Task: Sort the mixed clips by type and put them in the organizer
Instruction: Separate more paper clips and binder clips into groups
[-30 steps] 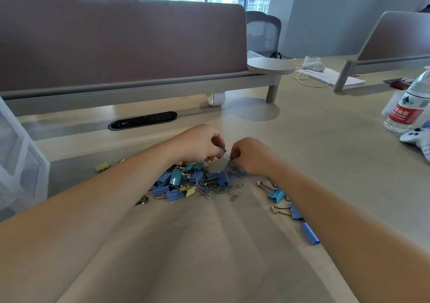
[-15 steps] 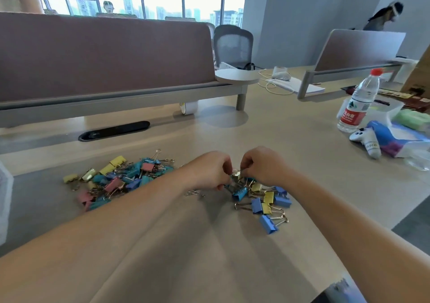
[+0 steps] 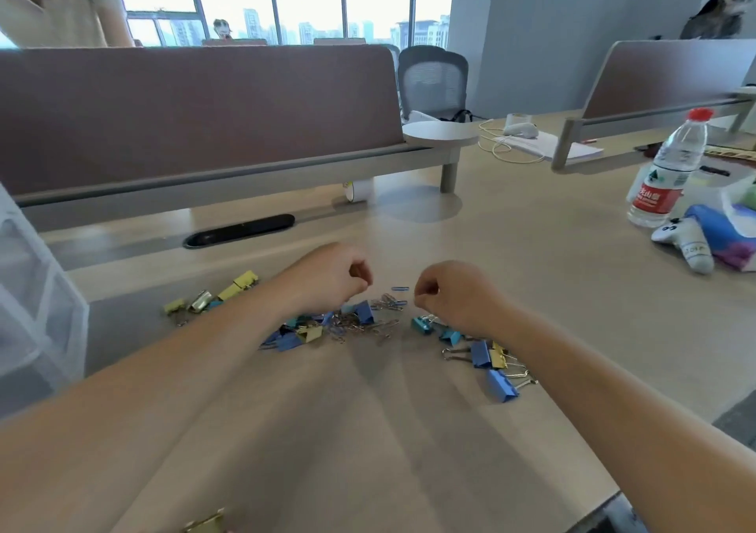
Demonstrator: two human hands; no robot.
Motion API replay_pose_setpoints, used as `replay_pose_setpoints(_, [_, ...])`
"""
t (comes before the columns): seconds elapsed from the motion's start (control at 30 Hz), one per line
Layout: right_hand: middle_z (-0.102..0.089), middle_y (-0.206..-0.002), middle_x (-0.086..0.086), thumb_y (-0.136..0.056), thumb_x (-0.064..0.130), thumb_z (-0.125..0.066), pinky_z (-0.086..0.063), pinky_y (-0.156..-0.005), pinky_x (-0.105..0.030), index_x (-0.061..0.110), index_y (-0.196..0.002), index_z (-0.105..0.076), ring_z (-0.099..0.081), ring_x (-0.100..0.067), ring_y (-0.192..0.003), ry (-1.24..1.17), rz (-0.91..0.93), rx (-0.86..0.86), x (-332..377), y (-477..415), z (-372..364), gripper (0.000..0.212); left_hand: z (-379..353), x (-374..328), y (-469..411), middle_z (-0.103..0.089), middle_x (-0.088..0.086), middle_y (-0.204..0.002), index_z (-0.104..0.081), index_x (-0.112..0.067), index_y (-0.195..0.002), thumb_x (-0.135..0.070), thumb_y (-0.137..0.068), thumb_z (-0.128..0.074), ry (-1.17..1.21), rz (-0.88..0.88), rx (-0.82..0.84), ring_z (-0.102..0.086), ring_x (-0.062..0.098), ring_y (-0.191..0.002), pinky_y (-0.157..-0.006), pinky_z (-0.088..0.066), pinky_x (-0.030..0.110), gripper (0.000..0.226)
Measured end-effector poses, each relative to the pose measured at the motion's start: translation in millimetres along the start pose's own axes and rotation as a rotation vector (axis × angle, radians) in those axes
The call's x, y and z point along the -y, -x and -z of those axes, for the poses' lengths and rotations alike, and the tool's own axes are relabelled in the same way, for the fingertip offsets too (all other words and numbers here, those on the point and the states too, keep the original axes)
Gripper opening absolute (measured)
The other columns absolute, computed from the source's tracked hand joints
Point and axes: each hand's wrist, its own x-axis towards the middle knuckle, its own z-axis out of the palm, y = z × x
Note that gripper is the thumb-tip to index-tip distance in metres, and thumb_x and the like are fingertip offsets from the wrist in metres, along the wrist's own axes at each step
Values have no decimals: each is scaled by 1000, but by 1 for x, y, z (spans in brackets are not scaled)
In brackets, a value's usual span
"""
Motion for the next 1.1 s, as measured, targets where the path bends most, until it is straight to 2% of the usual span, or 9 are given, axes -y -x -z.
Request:
replay_pose_setpoints(0.07, [-64, -94, 10, -90, 30, -63, -50, -78, -31, 25, -95, -71, -60, -16, -90, -6, 54, 17, 15, -5, -8, 11, 4, 14, 3, -65, -10, -95, -68, -24, -98, -20, -95, -60, -32, 29, -14, -61, 5, -84, -68, -44, 22, 9])
replay_pose_setpoints(0.2, [-61, -121, 3, -89, 31, -64, -47, -94, -34, 23, -130, -62, -56, -21, -111, 99, 154, 113, 41, -17, -16, 41, 9, 34, 7, -66, -8, -102, -70, -25, -101, -23, -95, -61, -103, 58, -25, -59, 8, -90, -75, -42, 23, 11])
replay_pose_setpoints(0.3, [-56, -128, -1, -86, 35, -66, -47, -95, -33, 23, -138, -54, -53, -23, -117, 141, 169, 171, 49, -25, -23, 55, 10, 44, 7, -68, -6, -105, -71, -23, -105, -26, -94, -62, -144, 67, -43, -60, 10, -92, -74, -42, 24, 15])
replay_pose_setpoints(0.4, [-56, -123, -1, -83, 41, -68, -47, -91, -32, 25, -135, -57, -52, -23, -115, 197, 161, 186, 51, -31, -28, 55, 8, 47, 5, -67, -5, -111, -70, -23, -113, -27, -95, -61, -164, 44, -35, -58, 11, -95, -76, -40, 23, 21])
replay_pose_setpoints(0.53, [-60, -113, -3, -85, 34, -66, -44, -80, -28, 22, -118, -66, -55, -24, -106, 194, 181, 139, 52, -33, -30, 35, 3, 46, -3, -66, -3, -116, -69, -22, -118, -27, -95, -60, -207, -4, 5, -60, 15, -102, -84, -45, 26, 25])
replay_pose_setpoints(0.63, [-62, -110, -1, -86, 31, -65, -44, -80, -30, 20, -111, -66, -57, -23, -103, 188, 186, 90, 50, -31, -23, 28, -1, 43, -10, -65, -1, -121, -66, -21, -123, -24, -96, -57, -228, -33, 24, -59, 18, -108, -86, -44, 26, 29])
replay_pose_setpoints(0.8, [-61, -105, 5, -83, 41, -70, -51, -84, -36, 24, -110, -65, -57, -18, -95, 222, 73, 87, 31, -27, 1, 32, -4, 43, -18, -61, -1, -121, -65, -27, -125, -14, -97, -51, -311, -86, 91, -53, 18, -113, -92, -47, 32, 34])
replay_pose_setpoints(0.97, [-62, -105, 1, -85, 42, -69, -52, -82, -35, 20, -108, -65, -58, -19, -93, 232, -18, 98, 16, -22, 5, 32, -14, 45, -22, -52, -7, -100, -63, -34, -125, -6, -92, -50, -369, -103, 176, -54, 18, -104, -83, -45, 27, 45])
replay_pose_setpoints(1.1, [-60, -97, 4, -85, 45, -69, -50, -75, -33, 22, -104, -64, -56, -16, -86, 216, -41, 92, 13, -22, 1, 31, -16, 39, -20, -60, 0, -109, -63, -30, -126, -9, -93, -54, -410, -152, 161, -48, 16, -93, -74, -35, 23, 40])
